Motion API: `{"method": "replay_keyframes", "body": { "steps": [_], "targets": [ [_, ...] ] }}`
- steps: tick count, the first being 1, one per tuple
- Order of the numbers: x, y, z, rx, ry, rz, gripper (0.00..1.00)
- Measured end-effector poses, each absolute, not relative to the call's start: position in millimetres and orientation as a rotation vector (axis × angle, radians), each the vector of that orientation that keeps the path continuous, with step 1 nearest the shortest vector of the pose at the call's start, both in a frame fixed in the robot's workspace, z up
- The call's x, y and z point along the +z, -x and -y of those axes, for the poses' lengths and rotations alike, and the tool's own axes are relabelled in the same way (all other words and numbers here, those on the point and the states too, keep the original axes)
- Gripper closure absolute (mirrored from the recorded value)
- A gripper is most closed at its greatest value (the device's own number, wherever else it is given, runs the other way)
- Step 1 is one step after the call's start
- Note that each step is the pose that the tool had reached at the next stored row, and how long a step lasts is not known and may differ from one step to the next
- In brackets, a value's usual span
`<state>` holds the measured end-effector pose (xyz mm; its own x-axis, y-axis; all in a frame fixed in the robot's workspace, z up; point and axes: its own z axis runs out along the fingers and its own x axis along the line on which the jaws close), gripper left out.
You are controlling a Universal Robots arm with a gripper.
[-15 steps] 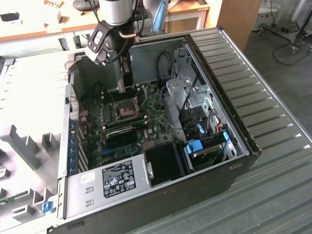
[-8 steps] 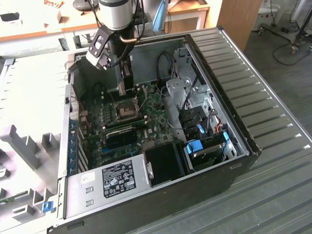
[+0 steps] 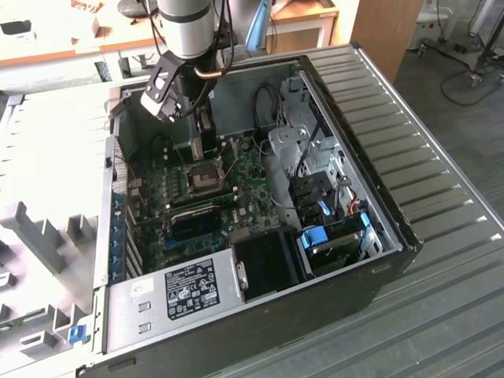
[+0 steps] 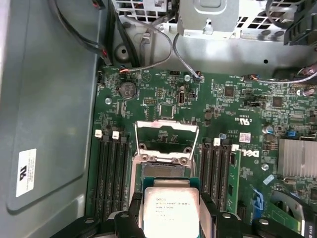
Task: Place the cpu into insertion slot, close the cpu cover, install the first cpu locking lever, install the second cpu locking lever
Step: 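Place the cpu into insertion slot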
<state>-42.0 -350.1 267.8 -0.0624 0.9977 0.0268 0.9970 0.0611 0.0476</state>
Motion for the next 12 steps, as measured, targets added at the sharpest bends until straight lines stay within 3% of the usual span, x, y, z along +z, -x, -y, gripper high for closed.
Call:
{"method": "replay_keyframes", "body": {
  "steps": [12],
  "targets": [
    [253.0,42.8,350.2,0.083,-2.143,-2.277,0.46]
  ]
}}
